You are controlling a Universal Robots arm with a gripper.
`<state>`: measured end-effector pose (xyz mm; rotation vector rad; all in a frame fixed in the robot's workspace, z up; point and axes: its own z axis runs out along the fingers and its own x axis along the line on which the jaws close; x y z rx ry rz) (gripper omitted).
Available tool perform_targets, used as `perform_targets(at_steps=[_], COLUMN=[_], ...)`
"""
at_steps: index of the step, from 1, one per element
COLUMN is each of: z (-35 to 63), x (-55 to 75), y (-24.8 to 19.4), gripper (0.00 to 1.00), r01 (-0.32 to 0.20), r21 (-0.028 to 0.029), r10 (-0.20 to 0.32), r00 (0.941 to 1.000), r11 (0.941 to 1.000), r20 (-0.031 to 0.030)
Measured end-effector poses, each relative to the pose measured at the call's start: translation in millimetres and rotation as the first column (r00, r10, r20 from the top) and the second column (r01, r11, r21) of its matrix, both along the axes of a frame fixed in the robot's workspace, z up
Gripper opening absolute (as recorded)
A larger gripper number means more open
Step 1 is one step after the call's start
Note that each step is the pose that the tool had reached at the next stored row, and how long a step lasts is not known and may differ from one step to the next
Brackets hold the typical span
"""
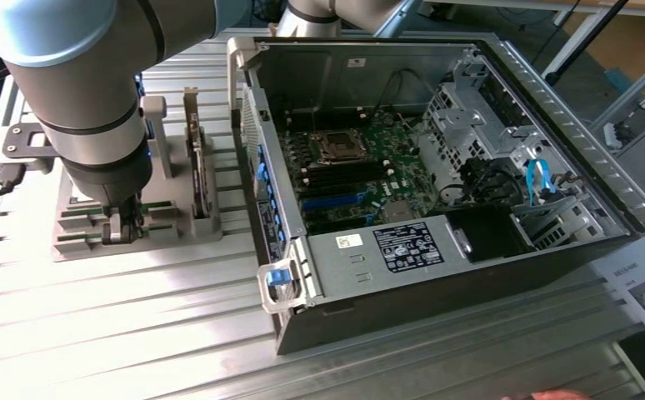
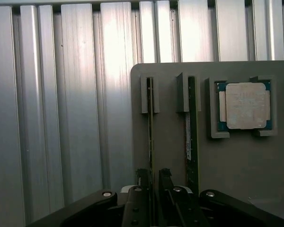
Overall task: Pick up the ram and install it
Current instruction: 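Pick up the ram and move it above insertion slot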
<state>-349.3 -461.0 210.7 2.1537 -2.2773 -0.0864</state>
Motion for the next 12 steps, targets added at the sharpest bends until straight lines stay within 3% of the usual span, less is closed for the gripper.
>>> perform_targets(at_steps=[3,5,12], z=[0.0,0.0,0.0], x=[0.0,0.0,0.0], y=[0.0,0.0,0.0], gripper=[0.22,0.12,0.12], r01=[0.0,0.0,0.0], r21=[0.0,0.0,0.0], r10=[0.0,0.0,0.0], r00=[1.0,1.0,1.0], r11=[1.0,1.0,1.0], r20=[0.0,0.0,0.0])
